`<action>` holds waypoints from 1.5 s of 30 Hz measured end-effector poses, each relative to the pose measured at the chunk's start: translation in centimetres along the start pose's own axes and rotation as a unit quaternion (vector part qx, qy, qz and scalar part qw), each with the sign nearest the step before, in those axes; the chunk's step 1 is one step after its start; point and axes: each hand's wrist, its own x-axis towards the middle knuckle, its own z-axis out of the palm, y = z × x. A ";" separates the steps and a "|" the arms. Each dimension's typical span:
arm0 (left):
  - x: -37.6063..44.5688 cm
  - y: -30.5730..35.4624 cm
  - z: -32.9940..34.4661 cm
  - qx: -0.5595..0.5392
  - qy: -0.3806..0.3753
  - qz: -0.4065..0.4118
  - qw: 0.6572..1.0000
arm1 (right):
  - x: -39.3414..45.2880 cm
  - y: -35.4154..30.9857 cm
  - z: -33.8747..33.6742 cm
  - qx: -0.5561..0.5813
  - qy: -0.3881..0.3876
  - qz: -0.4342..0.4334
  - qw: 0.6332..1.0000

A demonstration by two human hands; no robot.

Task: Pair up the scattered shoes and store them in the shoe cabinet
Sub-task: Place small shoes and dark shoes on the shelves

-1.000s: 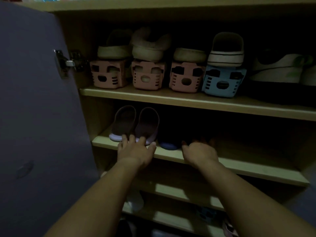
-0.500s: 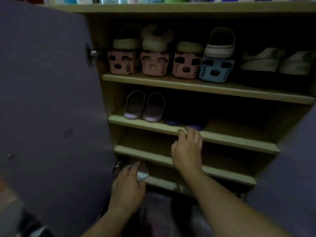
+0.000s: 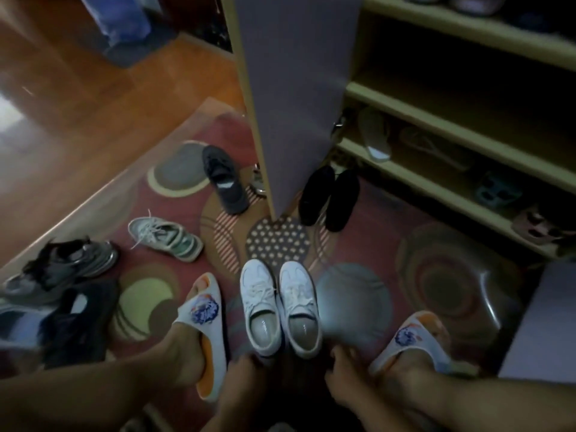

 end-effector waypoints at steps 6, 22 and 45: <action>4.8 0.8 -0.9 0.091 -0.082 0.007 0.992 | 1.7 -1.7 -0.8 -0.052 0.024 -0.117 0.991; 0.8 9.3 -4.0 0.153 0.005 0.107 0.983 | -0.2 -5.6 -11.1 -0.028 0.083 -0.146 0.985; -9.8 42.1 -11.2 0.004 0.089 0.555 0.827 | -15.4 9.8 -47.5 0.197 0.646 0.077 0.734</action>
